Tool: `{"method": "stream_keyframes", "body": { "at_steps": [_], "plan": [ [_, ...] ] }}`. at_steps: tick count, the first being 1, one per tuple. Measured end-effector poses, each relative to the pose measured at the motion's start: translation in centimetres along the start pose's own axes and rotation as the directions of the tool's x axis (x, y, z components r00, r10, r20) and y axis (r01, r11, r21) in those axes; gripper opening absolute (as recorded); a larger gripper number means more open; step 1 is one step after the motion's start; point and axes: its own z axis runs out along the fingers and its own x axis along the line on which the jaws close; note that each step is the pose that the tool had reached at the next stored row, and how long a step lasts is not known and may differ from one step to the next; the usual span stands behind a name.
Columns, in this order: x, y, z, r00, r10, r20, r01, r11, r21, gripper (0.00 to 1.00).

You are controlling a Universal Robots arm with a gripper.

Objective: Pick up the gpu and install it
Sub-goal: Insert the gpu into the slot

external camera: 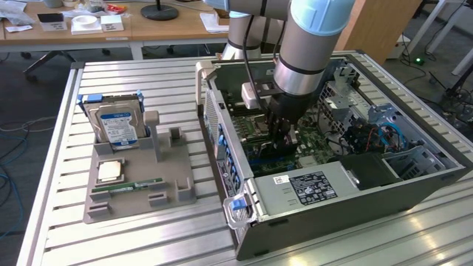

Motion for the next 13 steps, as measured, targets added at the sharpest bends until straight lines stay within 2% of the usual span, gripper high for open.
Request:
{"method": "stream_keyframes", "body": {
  "at_steps": [13],
  "plan": [
    [0.02,0.32,0.10,1.0000,0.000,0.0003,0.000,1.0000,0.0013,0.26]
  ]
}}
